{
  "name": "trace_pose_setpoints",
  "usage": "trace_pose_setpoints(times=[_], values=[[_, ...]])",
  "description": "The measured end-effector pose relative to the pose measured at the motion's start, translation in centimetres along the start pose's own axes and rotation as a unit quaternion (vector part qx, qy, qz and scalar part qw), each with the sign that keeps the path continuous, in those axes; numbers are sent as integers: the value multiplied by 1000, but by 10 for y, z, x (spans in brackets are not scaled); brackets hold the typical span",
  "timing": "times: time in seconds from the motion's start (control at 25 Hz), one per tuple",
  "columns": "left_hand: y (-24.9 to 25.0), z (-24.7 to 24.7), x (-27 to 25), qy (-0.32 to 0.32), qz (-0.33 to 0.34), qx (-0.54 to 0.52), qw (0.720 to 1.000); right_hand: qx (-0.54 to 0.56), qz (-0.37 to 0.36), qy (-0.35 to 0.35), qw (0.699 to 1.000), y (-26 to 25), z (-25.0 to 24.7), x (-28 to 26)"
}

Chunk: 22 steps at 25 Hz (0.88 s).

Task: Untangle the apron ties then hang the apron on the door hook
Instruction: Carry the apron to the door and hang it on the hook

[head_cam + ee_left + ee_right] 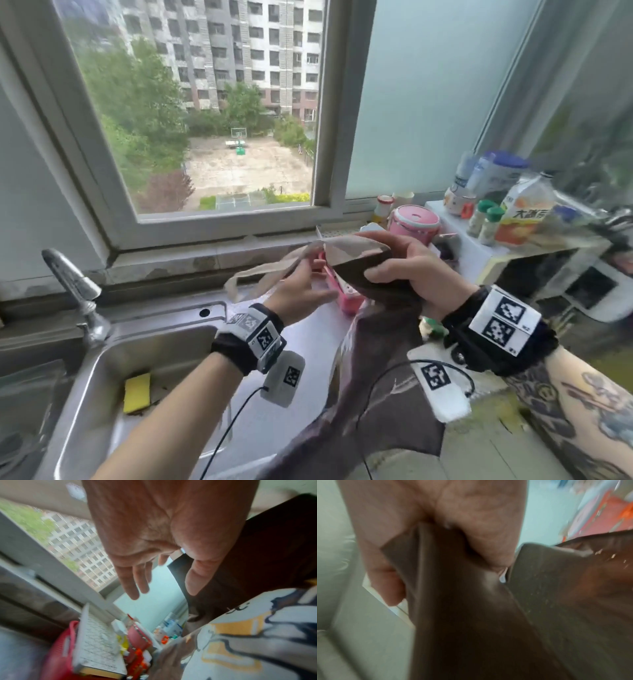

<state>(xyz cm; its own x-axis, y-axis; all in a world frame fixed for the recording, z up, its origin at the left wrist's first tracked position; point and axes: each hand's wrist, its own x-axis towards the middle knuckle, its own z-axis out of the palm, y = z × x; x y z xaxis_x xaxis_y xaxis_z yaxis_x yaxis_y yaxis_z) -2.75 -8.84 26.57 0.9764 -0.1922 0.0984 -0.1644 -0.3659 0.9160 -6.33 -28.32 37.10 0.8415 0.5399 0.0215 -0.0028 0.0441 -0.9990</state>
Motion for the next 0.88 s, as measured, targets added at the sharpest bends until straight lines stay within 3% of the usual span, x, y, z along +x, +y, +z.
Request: trace_pose_setpoints(times=[0.08,0.2,0.24,0.32,0.4,0.44,0.52,0.64,0.72,0.8,0.88], values=[[29,27,4,-34,12,16,999,-16,-21,5,1000,-20,-14,-50],[99,100,-7,-92,48,-3,995,-23,-59,83,995,-44,-49,-152],[124,127,-15,-105,90,2,990,-20,-70,115,991,-48,-62,-188],[172,175,-29,-84,137,49,986,-20,-91,185,978,-53,-85,-252],[205,216,-28,-65,146,-22,987,-12,-91,263,960,-50,-109,-304],[223,236,-29,-71,181,-3,981,-25,-91,311,946,-48,-126,-334],[266,279,-30,-118,171,-62,976,-80,-80,414,903,-45,-161,-396],[338,336,-52,-105,235,-74,963,-107,-52,526,842,-45,-204,-481],[375,373,-68,-139,252,-49,956,-123,-42,588,798,-52,-219,-529],[396,416,-75,-200,254,-73,943,-138,-44,652,744,-60,-226,-574],[408,458,-75,-267,238,-117,927,-114,-53,691,711,-72,-223,-613]])
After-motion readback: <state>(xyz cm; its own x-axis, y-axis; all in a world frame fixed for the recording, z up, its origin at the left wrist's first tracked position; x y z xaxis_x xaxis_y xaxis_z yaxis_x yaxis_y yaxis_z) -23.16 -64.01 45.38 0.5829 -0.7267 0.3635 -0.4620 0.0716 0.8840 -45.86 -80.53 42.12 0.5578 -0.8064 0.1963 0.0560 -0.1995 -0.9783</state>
